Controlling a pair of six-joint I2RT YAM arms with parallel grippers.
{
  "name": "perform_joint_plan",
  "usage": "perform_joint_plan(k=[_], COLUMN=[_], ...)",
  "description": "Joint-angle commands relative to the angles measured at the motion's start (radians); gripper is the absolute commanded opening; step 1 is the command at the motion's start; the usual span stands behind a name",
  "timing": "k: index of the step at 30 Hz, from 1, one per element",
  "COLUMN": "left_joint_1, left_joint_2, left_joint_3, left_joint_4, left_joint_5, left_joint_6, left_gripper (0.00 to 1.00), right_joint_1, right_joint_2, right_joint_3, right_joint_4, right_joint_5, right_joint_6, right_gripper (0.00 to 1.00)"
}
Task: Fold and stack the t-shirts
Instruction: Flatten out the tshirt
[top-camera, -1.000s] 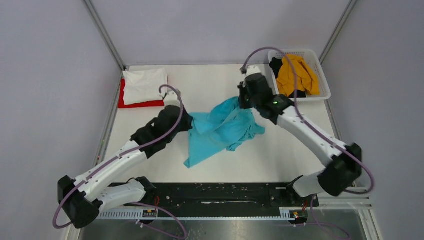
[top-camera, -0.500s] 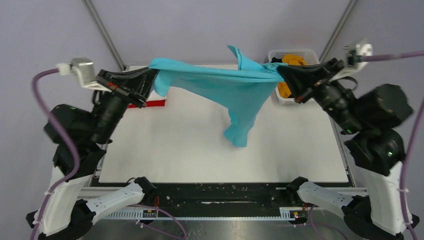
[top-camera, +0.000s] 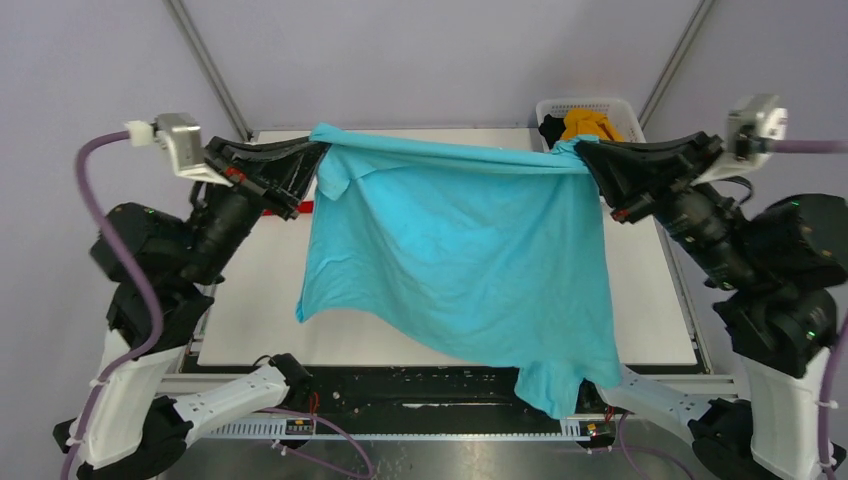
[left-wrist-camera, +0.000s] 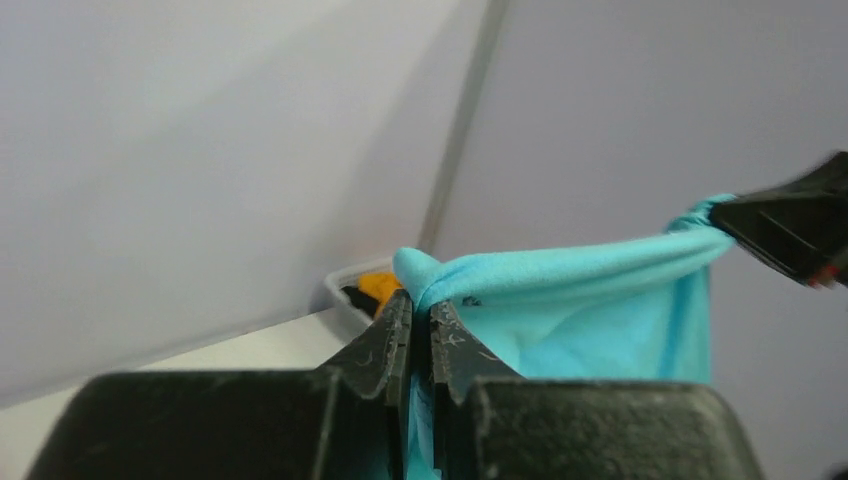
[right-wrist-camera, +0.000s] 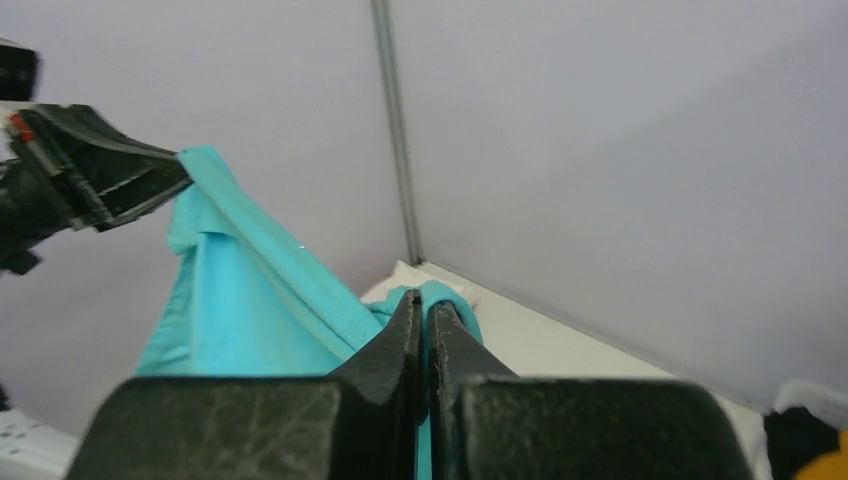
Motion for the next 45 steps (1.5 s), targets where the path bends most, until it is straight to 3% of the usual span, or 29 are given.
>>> perform_joint_plan(k=[1,4,8,12,13,16,17,18,19,20,25,29,33,38,42,45], left_joint_1=[0.009,0.091,0.384,0.505,0.528,0.572,0.580,0.583,0.583,0.583,0.582,0.580,0.575,0.573,0.575,0.575], left_joint_2=[0.033,0.106,0.296,0.556,0.613,0.749,0.774,0.780,0.780,0.776,0.727,0.624,0.519,0.554,0.644,0.723], left_joint_3=[-0.142,-0.271,-0.407,-0.448,-0.427,-0.346,-0.331,-0.325,-0.322,-0.327,-0.408,-0.588,-0.751,-0.763,-0.707,-0.614], left_joint_4=[0.060,0.043,0.006,0.077,0.072,0.039,0.038,0.040,0.043,0.049,0.062,0.154,0.234,0.243,0.239,0.188], left_joint_5=[-0.372,-0.502,-0.315,-0.174,-0.162,-0.124,-0.108,-0.106,-0.106,-0.105,-0.010,0.114,0.142,0.127,0.014,-0.091], left_joint_6=[0.030,-0.034,-0.216,-0.247,-0.257,-0.274,-0.272,-0.268,-0.264,-0.262,-0.295,-0.351,-0.389,-0.395,-0.390,-0.376], left_gripper=[0.00,0.00,0.00,0.00,0.05,0.34,0.52,0.74,0.95,0.99,0.99,0.99,0.99,0.99,0.98,0.83], right_joint_1=[-0.003,-0.003,-0.008,-0.038,-0.047,-0.055,-0.057,-0.058,-0.060,-0.063,-0.083,-0.104,-0.132,-0.135,-0.135,-0.135], right_joint_2=[0.024,0.087,0.307,0.639,0.722,0.902,0.941,0.950,0.946,0.933,0.786,0.635,0.525,0.493,0.523,0.546], right_joint_3=[-0.173,-0.339,-0.485,-0.450,-0.409,-0.270,-0.246,-0.237,-0.244,-0.264,-0.451,-0.668,-0.889,-1.012,-1.044,-1.049], right_joint_4=[0.134,0.249,0.368,0.416,0.412,0.360,0.345,0.340,0.346,0.355,0.388,0.397,0.447,0.467,0.499,0.486], right_joint_5=[0.245,0.393,0.519,0.379,0.344,0.318,0.336,0.348,0.354,0.350,0.337,0.287,0.199,0.083,0.033,0.050], right_joint_6=[-0.078,-0.095,-0.087,-0.004,0.014,0.034,0.037,0.039,0.045,0.050,0.123,0.231,0.319,0.339,0.341,0.335], right_gripper=[0.00,0.00,0.01,0.07,0.19,0.77,0.91,0.98,0.99,0.99,1.00,0.99,1.00,0.99,1.00,0.99])
